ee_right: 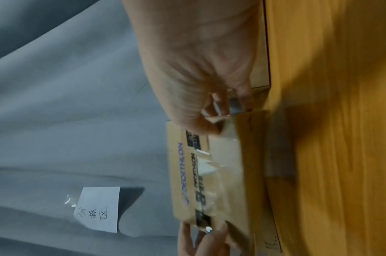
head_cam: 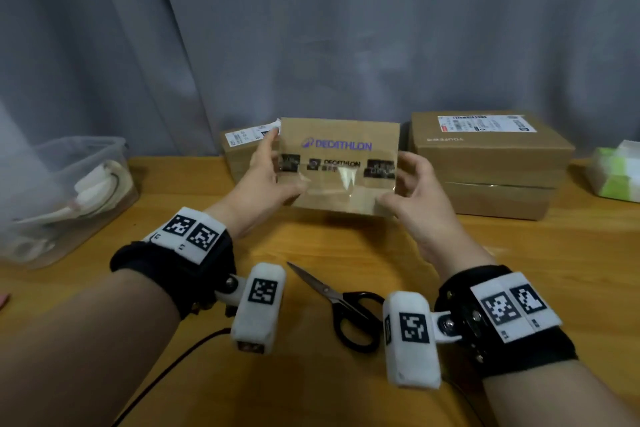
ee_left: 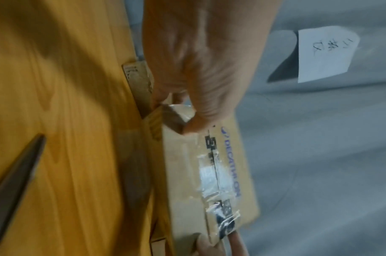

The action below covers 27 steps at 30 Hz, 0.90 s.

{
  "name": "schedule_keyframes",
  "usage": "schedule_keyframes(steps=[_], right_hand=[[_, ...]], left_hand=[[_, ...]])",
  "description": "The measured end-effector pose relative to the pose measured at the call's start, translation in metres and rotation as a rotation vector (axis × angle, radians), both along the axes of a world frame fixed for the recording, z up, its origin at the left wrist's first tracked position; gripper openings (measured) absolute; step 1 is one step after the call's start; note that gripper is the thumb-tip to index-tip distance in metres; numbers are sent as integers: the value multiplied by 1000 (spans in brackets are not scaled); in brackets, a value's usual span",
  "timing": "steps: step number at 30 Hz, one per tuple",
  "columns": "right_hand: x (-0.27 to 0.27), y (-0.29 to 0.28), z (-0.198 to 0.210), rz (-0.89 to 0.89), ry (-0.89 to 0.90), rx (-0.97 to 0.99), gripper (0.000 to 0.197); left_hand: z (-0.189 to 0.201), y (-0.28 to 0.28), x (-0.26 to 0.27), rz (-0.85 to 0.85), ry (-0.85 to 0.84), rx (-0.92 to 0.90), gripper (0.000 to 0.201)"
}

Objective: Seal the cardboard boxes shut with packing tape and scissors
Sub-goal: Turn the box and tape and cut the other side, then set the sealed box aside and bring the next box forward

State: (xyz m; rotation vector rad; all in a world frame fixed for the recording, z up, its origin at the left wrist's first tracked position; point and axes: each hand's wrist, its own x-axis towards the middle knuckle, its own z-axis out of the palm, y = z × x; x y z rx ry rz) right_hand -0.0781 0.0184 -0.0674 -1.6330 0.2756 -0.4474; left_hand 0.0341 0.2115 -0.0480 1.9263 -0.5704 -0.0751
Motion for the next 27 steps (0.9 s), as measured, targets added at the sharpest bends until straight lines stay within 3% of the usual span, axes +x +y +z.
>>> schedule_keyframes(steps=[1,2,4,5,8,12,15,18,23,25,27], right_hand=[[-1,0,0,32,-8,-22,73],[-3,-1,1,52,14,-34,75],[-8,-2,2,43,113,-10,69],[-10,-4,2,26,170,17,63],[-11,-9,4,-20,223,89,45],[-4,-5,4,-87,182,-50,38],[0,-5,2,-103,168,-168,41],[4,-9,2,-201,76,-312,32],[21,-28,23,-397,-54,-783,32],[36,-39,36,-339,84,-979,41],[53,-48,43,-202,342,-1131,54]], left_hand=[[-1,2,0,-17,-1,2,83],[0,3,-4,-15,12,24,74],[1,8,-11,31,51,139,41],[2,10,-15,42,83,193,40],[0,8,-21,48,100,226,67],[3,-4,-15,188,113,200,53],[7,-8,-5,146,-196,315,50],[9,-17,-1,58,-480,601,52],[21,-47,13,97,-590,755,44],[29,-61,22,85,-616,820,36],[33,-72,34,59,-610,880,33]])
